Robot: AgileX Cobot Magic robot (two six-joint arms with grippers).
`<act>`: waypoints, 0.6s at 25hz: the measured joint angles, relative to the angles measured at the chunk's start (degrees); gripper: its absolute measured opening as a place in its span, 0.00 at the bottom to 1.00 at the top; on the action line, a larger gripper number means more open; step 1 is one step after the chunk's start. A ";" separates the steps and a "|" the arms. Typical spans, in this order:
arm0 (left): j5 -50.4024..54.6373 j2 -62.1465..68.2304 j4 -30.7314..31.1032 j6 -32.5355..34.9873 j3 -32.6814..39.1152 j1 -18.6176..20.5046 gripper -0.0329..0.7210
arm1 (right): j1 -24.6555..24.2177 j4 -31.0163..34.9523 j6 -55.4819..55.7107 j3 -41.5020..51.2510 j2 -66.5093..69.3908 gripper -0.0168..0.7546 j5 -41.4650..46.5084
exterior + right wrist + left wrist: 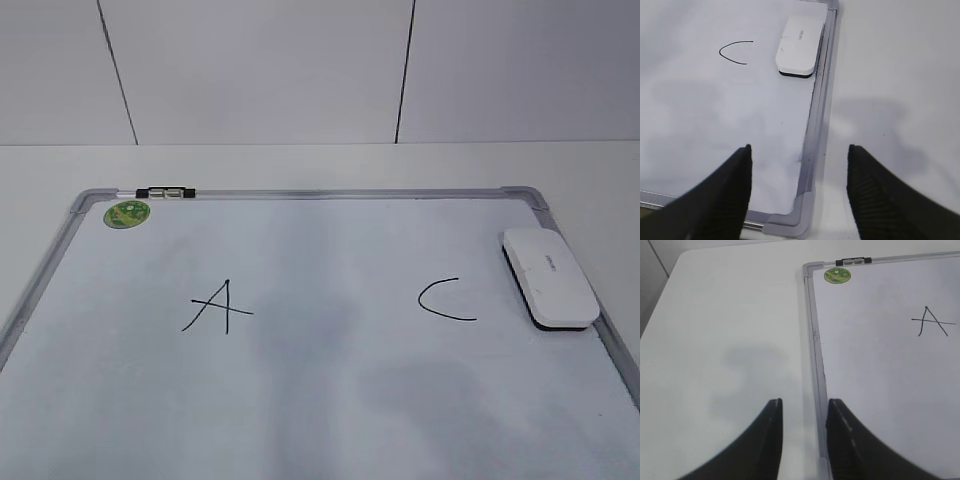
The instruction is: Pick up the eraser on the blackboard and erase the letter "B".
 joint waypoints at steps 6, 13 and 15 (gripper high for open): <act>0.00 0.00 2.55 0.00 0.00 0.00 0.35 | 0.00 0.00 0.00 0.00 0.00 0.61 -0.02; 0.00 0.00 2.55 0.00 0.00 0.00 0.35 | 0.00 0.00 0.04 0.00 0.00 0.61 -0.02; 0.00 0.00 2.55 0.00 0.00 0.00 0.35 | 0.00 0.00 0.04 0.00 0.00 0.61 -0.02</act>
